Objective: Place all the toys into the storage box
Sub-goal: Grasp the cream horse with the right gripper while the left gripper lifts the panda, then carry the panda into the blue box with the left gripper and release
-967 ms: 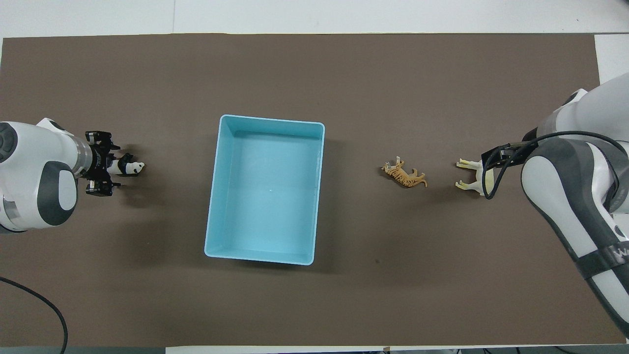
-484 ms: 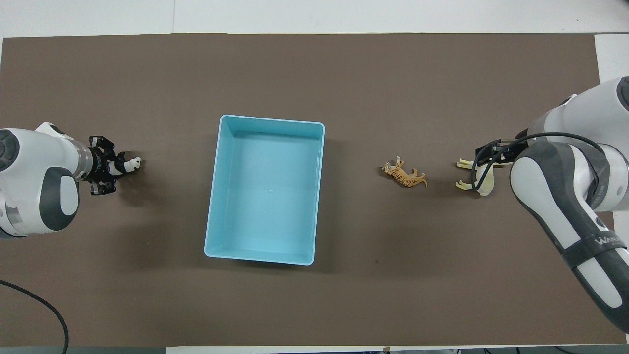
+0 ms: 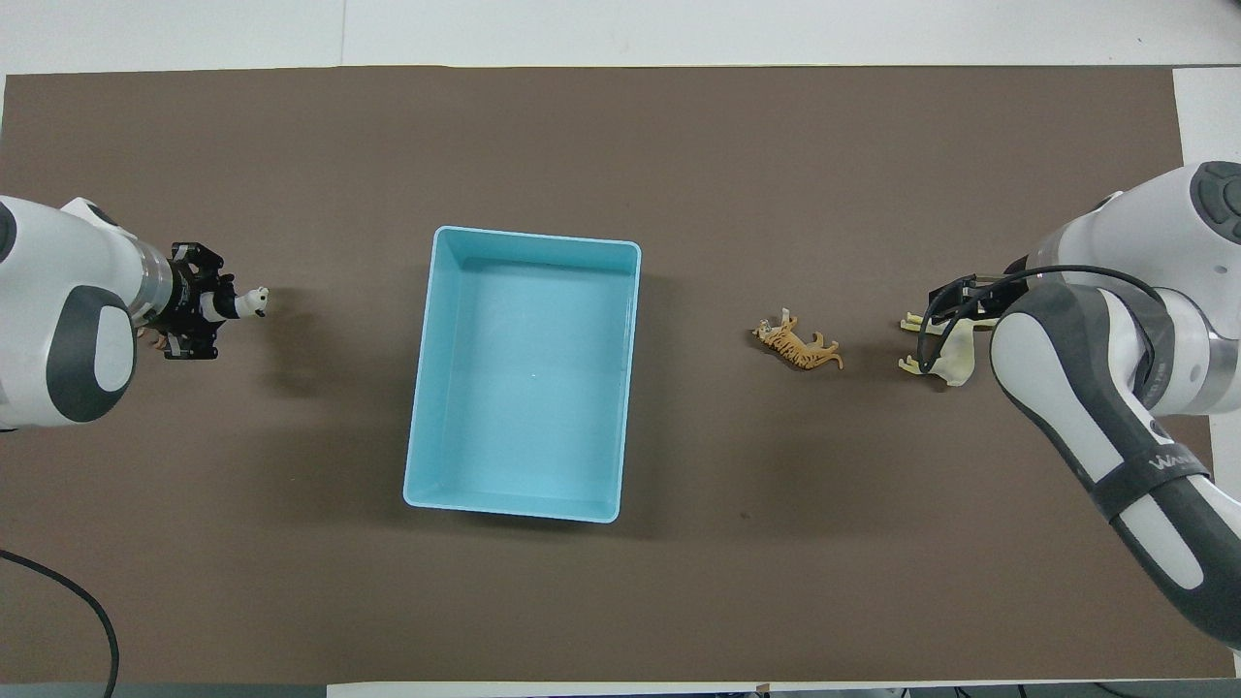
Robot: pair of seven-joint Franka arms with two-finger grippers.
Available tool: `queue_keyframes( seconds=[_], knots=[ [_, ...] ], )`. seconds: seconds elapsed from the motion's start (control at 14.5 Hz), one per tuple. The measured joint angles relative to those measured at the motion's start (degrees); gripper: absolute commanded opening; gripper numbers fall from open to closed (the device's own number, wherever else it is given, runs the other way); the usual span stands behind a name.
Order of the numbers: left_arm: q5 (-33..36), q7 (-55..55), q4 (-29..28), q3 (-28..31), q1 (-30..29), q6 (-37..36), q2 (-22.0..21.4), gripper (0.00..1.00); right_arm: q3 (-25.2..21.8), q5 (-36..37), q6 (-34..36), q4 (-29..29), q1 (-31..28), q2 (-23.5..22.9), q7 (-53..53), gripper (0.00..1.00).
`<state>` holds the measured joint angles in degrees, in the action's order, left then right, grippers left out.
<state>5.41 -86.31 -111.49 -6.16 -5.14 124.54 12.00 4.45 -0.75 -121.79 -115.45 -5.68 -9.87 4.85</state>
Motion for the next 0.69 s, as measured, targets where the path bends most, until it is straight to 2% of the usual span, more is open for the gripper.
queue_keyframes(
  seconds=[0.14, 0.28, 0.41, 0.55, 0.62, 0.69],
  knots=[
    [-0.9, -2.5, 6.1, -0.4, 5.0, -7.9, -1.0, 0.03, 0.0, 0.0, -0.5, -1.0, 0.0, -0.1, 2.2, 1.00],
    [-2.8, -5.8, 10.8, -0.9, 10.2, -12.3, -1.5, 0.03, 0.0, 0.0, -3.0, -2.9, 0.0, -0.3, 4.2, 1.00],
    [-4.0, -8.1, 12.3, -2.2, 14.8, -13.3, -1.8, 0.03, 0.0, 0.0, -5.7, -5.1, 0.0, -0.4, 4.8, 1.00],
    [-4.4, -9.4, 10.9, -2.9, 20.5, -11.2, -2.1, 0.05, 0.0, 0.0, -7.0, -6.5, 0.0, -0.4, 4.9, 1.00],
    [-4.4, -9.9, 8.8, -3.0, 23.2, -8.2, -2.4, 0.13, -0.1, 0.0, -7.2, -6.8, -0.1, -0.4, 4.9, 1.00],
    [-4.4, -10.2, 5.8, -3.1, 25.5, -5.0, -2.9, 0.39, -0.1, 0.0, -7.5, -7.0, -0.2, -0.5, 4.9, 0.94]
  ],
)
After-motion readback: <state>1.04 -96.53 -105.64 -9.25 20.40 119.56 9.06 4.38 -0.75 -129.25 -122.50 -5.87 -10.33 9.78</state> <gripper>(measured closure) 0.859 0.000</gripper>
